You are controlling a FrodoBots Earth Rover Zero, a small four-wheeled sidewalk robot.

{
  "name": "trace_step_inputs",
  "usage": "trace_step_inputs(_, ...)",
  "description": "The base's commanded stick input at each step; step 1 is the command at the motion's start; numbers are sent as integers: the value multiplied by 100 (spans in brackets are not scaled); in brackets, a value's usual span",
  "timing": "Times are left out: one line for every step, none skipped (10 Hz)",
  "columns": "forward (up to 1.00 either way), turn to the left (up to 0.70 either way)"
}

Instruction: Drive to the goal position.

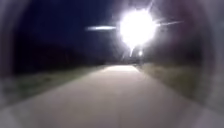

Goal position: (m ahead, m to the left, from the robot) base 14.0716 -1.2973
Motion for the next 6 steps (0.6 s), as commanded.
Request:
trace_step_inputs(95,0)
trace_step_inputs(94,0)
trace_step_inputs(94,0)
trace_step_inputs(98,0)
trace_step_inputs(100,0)
trace_step_inputs(100,0)
